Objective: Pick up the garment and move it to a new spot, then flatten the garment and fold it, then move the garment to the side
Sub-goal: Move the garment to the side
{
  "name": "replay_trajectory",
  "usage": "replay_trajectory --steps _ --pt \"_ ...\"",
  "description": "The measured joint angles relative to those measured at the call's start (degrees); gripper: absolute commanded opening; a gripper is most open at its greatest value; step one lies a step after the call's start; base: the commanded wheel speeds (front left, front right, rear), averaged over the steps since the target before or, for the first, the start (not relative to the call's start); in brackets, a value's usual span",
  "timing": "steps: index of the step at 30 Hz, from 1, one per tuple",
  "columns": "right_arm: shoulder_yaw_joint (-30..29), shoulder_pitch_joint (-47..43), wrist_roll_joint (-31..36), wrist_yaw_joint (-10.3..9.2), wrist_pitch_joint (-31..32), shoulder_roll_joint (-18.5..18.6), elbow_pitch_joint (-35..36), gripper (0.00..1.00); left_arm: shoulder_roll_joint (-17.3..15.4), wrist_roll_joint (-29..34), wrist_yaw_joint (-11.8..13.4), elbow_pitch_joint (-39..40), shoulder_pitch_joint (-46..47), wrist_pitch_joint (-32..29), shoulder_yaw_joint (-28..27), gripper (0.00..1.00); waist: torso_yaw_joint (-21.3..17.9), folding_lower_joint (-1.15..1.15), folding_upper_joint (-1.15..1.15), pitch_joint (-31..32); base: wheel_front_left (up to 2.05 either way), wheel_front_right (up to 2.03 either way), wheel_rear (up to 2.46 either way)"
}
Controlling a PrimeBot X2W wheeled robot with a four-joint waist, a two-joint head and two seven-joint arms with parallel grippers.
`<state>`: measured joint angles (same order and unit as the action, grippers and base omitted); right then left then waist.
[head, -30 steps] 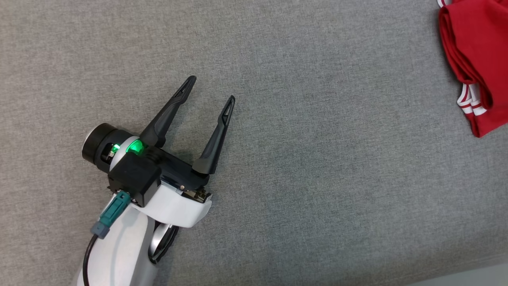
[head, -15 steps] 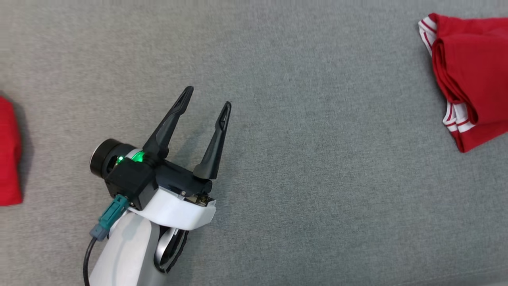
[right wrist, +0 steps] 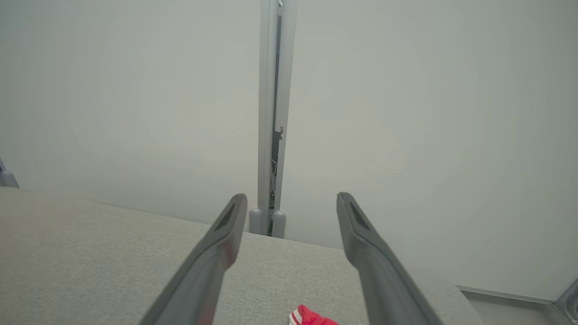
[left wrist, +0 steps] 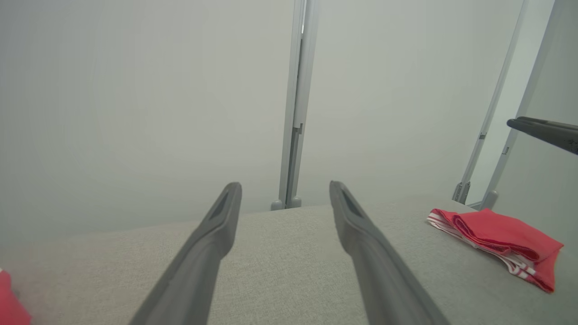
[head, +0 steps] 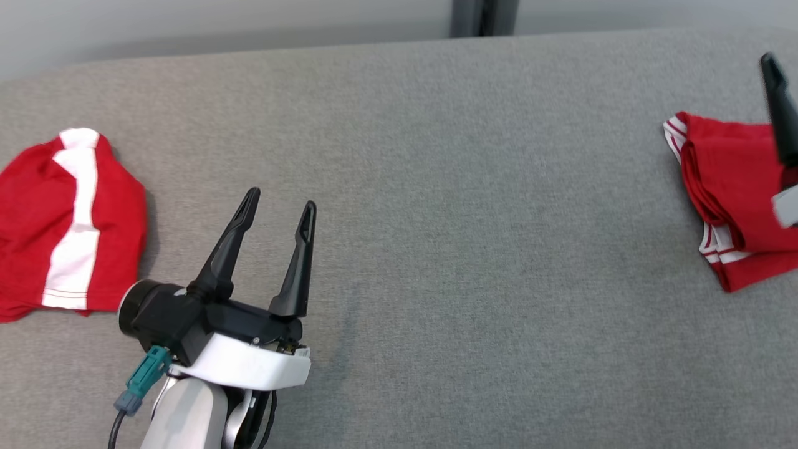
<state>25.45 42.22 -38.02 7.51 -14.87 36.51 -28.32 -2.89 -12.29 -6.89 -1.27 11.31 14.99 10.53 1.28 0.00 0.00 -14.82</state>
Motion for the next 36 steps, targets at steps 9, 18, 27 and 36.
replay_trajectory --steps 9,18,27,36 --pt "-11.00 -15.49 7.08 -0.01 -0.11 -12.46 7.64 1.00 0.05 -1.45 0.92 -0.86 -5.08 0.00 -2.18 1.00 2.91 0.00 0.00 6.52 0.00 0.00 0.00" --pt "-19.87 -30.49 18.38 -0.01 -0.11 -23.37 15.79 1.00 0.07 -2.25 2.13 -2.33 -9.62 0.00 -1.68 1.00 4.18 0.00 0.00 10.98 0.00 0.00 0.00" --pt "-20.64 -34.66 23.96 0.00 -0.12 -27.81 18.64 1.00 0.09 -2.45 2.93 -3.20 -10.83 0.00 -0.68 1.00 3.58 0.00 0.00 11.67 0.00 0.00 0.00" --pt "-20.91 -34.65 24.19 -0.01 -0.11 -28.07 19.09 1.00 0.08 -2.55 3.28 -3.20 -10.82 0.00 -0.34 1.00 3.74 0.00 0.00 12.06 0.00 0.00 0.00"
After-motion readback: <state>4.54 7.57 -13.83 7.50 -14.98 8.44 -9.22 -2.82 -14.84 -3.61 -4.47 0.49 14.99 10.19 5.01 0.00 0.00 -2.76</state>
